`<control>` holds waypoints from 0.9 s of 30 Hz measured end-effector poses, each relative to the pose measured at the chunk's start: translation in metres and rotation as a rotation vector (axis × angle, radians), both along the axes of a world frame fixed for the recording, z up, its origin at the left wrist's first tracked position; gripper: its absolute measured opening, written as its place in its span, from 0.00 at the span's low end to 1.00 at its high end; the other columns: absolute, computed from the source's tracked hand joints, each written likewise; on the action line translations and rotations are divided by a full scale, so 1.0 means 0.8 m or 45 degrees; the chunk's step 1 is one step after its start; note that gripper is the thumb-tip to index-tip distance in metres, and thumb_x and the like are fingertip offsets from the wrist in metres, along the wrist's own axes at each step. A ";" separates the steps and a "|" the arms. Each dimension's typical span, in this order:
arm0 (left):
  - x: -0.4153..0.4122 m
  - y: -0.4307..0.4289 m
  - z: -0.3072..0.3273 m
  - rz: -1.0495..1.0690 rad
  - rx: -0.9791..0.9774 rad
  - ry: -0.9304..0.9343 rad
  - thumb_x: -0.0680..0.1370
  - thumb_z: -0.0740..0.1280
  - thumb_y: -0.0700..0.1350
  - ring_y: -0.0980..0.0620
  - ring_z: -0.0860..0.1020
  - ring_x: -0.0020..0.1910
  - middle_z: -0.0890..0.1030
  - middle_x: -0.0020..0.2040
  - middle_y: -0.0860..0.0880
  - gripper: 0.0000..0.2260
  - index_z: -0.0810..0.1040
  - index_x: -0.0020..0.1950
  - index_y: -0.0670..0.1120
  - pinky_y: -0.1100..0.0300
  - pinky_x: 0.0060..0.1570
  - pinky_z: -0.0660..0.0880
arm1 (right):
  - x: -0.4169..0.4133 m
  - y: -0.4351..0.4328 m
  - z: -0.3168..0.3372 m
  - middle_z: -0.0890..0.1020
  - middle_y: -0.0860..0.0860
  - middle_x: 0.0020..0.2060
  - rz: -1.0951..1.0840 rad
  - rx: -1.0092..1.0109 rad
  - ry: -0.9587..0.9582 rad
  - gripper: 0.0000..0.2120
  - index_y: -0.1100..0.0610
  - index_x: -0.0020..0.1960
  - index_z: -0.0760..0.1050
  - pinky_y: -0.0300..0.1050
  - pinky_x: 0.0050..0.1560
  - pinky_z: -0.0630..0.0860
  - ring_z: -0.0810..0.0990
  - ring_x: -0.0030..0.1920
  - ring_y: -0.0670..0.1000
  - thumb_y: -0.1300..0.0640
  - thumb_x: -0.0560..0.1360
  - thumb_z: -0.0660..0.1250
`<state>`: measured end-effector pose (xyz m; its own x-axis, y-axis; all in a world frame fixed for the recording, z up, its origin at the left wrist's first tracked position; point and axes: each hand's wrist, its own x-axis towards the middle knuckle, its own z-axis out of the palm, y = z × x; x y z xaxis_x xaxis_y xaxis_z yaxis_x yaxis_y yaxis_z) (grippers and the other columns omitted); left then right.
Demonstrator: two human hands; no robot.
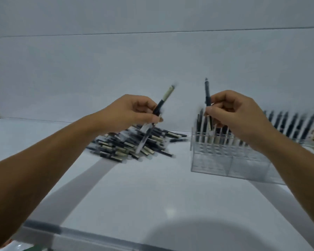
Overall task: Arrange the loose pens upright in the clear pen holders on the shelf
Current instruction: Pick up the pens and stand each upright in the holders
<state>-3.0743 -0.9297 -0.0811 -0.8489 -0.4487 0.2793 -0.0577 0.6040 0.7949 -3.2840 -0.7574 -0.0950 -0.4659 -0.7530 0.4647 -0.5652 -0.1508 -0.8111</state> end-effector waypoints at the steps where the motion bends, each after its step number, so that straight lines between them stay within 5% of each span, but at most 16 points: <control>1: -0.014 0.008 -0.002 -0.003 0.060 0.099 0.74 0.71 0.38 0.51 0.83 0.50 0.86 0.47 0.47 0.07 0.81 0.52 0.43 0.64 0.50 0.78 | -0.011 0.009 -0.001 0.83 0.50 0.37 -0.025 0.001 -0.013 0.04 0.52 0.48 0.77 0.44 0.41 0.79 0.81 0.37 0.49 0.59 0.76 0.70; 8: -0.101 0.045 -0.044 0.062 0.370 0.589 0.74 0.70 0.37 0.53 0.83 0.49 0.86 0.45 0.51 0.07 0.80 0.51 0.46 0.59 0.52 0.79 | -0.062 0.039 -0.007 0.83 0.52 0.40 -0.258 -0.154 -0.025 0.03 0.51 0.45 0.77 0.43 0.42 0.78 0.81 0.38 0.47 0.56 0.78 0.68; 13: -0.120 0.051 -0.079 0.053 0.399 0.607 0.70 0.71 0.45 0.52 0.82 0.52 0.86 0.48 0.51 0.11 0.81 0.52 0.50 0.61 0.54 0.78 | -0.077 0.041 -0.020 0.82 0.52 0.42 -0.430 -0.178 0.038 0.04 0.50 0.51 0.75 0.51 0.46 0.82 0.83 0.43 0.51 0.57 0.78 0.68; 19: -0.127 0.052 -0.106 0.049 0.540 0.518 0.74 0.70 0.35 0.52 0.82 0.47 0.85 0.45 0.48 0.09 0.83 0.49 0.47 0.65 0.47 0.77 | -0.089 0.035 -0.025 0.83 0.51 0.41 -0.525 -0.056 0.103 0.07 0.50 0.54 0.73 0.53 0.46 0.82 0.84 0.45 0.52 0.56 0.78 0.68; 27: -0.122 0.052 -0.112 0.028 0.309 0.366 0.75 0.69 0.36 0.54 0.81 0.46 0.85 0.47 0.47 0.09 0.82 0.52 0.46 0.67 0.49 0.77 | -0.093 0.025 -0.034 0.82 0.46 0.40 -0.538 0.207 0.278 0.06 0.51 0.51 0.74 0.51 0.52 0.80 0.82 0.45 0.50 0.54 0.77 0.70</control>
